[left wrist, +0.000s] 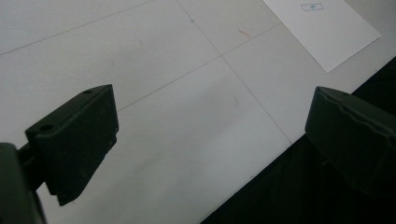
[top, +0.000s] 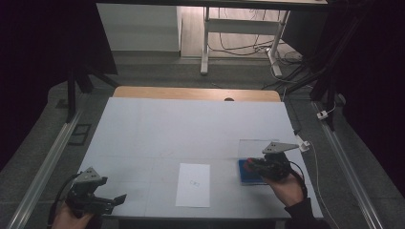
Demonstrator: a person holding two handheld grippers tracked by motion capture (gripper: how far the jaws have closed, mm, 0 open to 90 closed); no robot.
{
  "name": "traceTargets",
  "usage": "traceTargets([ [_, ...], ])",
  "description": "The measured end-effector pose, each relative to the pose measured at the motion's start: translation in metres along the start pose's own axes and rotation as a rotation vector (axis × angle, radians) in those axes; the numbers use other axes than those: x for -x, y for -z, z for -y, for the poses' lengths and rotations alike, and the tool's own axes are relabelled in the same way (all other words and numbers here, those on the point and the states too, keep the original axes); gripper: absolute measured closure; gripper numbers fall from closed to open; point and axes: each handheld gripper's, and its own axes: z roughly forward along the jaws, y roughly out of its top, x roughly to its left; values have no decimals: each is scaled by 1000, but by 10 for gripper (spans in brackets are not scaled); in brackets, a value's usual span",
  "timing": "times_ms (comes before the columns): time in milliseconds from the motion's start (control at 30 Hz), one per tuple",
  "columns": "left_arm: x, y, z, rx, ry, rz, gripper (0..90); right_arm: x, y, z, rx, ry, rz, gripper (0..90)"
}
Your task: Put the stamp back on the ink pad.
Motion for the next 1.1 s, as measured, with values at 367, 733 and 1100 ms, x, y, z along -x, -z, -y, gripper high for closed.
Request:
traceTargets([
  [367,0,0,0,0,0,0,33,17,7,9,-16,-38,52,789],
  [733,0,0,0,0,2,2,33,29,4,18,-59,-54,91,788],
  [1100,0,0,0,0,1,0,33,29,-6,20,-122,-20,101,787],
])
